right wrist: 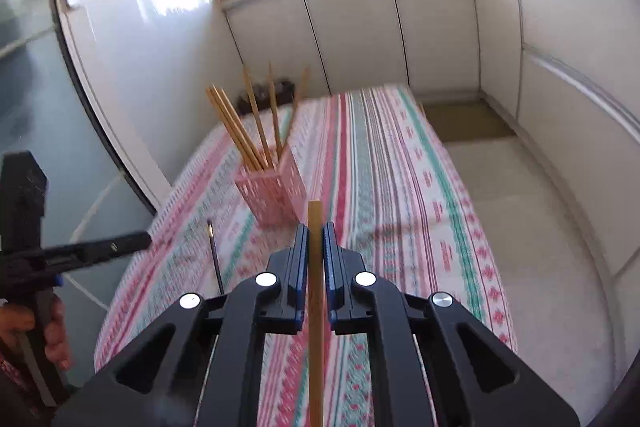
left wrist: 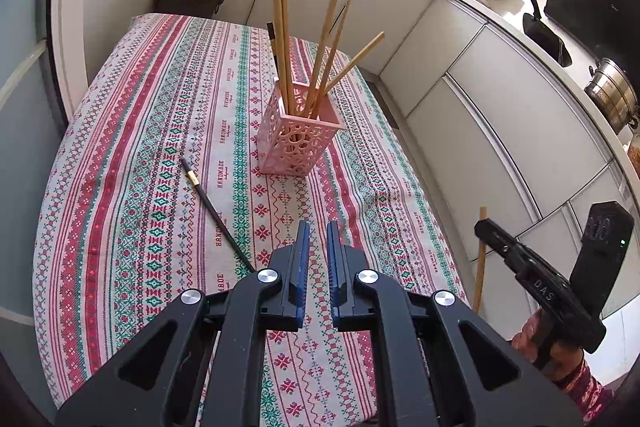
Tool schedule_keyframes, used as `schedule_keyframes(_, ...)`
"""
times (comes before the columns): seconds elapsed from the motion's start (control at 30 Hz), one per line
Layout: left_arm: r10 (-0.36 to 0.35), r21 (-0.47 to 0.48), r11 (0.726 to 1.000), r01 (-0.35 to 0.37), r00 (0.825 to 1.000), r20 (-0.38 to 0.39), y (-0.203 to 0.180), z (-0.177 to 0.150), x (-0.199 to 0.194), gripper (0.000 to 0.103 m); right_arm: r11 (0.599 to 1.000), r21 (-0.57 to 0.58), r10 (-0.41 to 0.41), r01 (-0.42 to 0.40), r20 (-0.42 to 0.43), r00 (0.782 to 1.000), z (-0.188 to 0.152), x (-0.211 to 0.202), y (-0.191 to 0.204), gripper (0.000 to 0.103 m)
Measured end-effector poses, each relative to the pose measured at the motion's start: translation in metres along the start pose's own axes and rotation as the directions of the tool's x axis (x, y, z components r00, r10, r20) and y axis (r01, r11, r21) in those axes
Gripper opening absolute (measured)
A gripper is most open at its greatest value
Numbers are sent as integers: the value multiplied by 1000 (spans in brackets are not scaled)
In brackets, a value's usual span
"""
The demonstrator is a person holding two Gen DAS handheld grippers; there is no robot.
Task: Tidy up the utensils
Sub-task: 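Grasp the last wooden chopstick with the right tool and lift it, then grasp the black-and-gold stick with the left tool while the right tool carries the chopstick toward the holder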
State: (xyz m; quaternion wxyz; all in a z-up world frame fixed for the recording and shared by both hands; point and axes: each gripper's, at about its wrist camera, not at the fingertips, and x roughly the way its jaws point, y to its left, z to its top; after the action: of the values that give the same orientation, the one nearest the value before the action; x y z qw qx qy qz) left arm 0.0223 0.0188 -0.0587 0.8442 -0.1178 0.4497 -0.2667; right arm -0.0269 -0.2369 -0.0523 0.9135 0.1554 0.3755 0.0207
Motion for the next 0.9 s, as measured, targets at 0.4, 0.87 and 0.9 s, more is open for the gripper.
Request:
schedule_keyframes(0.4, 55, -111, 992, -61, 997, -57, 38, 5, 10, 8, 992, 80, -49, 102, -498, 866, 4, 149, -51, 10)
schedule_keyframes(0.87, 80, -162, 983, -88, 995, -59, 52, 19, 16, 20, 972, -115, -232, 207, -631, 740, 31, 203, -22, 15)
schedule_keyframes(0.9, 93, -164, 981, -102, 994, -62, 56, 18, 18, 20, 972, -126, -234, 200, -634, 737, 29, 202, -20, 12)
